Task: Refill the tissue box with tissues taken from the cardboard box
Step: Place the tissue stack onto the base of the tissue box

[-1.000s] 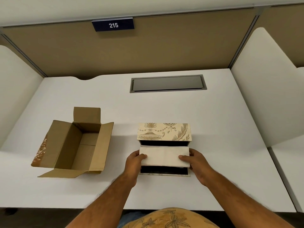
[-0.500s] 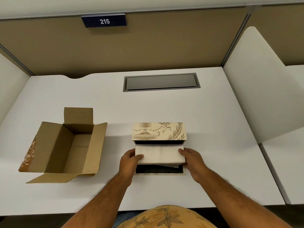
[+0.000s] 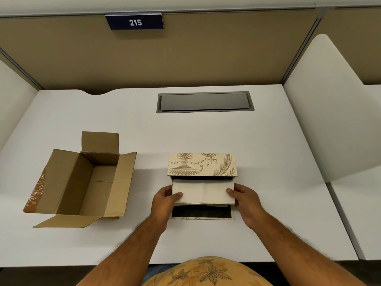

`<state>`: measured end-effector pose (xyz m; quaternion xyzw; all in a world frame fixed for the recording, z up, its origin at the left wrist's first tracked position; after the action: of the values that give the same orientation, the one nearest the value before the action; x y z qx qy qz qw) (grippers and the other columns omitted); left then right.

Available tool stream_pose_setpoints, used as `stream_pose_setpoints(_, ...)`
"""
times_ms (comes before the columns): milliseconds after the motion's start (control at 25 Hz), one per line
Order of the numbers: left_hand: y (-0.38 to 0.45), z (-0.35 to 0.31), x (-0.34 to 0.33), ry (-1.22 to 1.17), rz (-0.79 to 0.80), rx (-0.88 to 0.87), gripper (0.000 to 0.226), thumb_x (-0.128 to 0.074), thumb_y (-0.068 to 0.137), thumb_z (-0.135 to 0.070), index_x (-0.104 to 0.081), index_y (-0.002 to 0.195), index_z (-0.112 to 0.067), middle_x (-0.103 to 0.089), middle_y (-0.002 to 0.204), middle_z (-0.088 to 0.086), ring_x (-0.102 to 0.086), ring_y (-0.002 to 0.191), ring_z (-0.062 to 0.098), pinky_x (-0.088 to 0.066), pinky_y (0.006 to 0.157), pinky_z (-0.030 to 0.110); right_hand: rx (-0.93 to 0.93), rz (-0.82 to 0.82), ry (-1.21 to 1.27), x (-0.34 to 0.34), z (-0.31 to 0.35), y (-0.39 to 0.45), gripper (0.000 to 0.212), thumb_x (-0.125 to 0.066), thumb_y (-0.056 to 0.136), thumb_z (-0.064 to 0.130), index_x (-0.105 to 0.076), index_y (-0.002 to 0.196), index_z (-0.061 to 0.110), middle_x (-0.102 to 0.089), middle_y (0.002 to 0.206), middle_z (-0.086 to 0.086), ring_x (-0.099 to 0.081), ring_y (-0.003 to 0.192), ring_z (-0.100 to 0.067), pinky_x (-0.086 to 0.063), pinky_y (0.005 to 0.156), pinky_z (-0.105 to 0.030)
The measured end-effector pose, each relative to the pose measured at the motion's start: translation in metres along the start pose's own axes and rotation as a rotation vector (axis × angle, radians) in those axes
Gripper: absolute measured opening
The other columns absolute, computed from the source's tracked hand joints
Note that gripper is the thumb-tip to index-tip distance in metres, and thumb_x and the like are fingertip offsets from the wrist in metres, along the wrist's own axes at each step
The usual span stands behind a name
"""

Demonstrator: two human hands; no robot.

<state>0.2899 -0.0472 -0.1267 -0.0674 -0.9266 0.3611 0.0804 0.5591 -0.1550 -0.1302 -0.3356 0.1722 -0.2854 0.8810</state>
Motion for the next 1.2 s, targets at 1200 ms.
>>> stream_pose_setpoints(1200,-0.006,-0.008,-0.003,0.250,-0.012,-0.064,0.045,-0.068,0.103,-0.032,-0.055,0.144,-0.019,-0.065,0.132,0.001,-0.064,0.115,0.024,-0.055,0.095,0.036,0.153,-0.051,-0.370,-0.004,-0.002,-0.011,0.049,-0.079,0.095,0.019,-0.062,0.140,0.014,-0.070,0.128,-0.006,-0.067,0.119,-0.027,-0.059,0.106,-0.050)
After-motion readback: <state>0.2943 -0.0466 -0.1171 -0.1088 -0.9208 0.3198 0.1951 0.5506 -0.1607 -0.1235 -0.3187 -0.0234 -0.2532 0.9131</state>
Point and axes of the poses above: each hand's wrist, its own y-axis towards the middle knuckle, its own x-axis out of the back of the hand, z = x × y, the point moved 3 cm from there along y, towards the middle knuckle
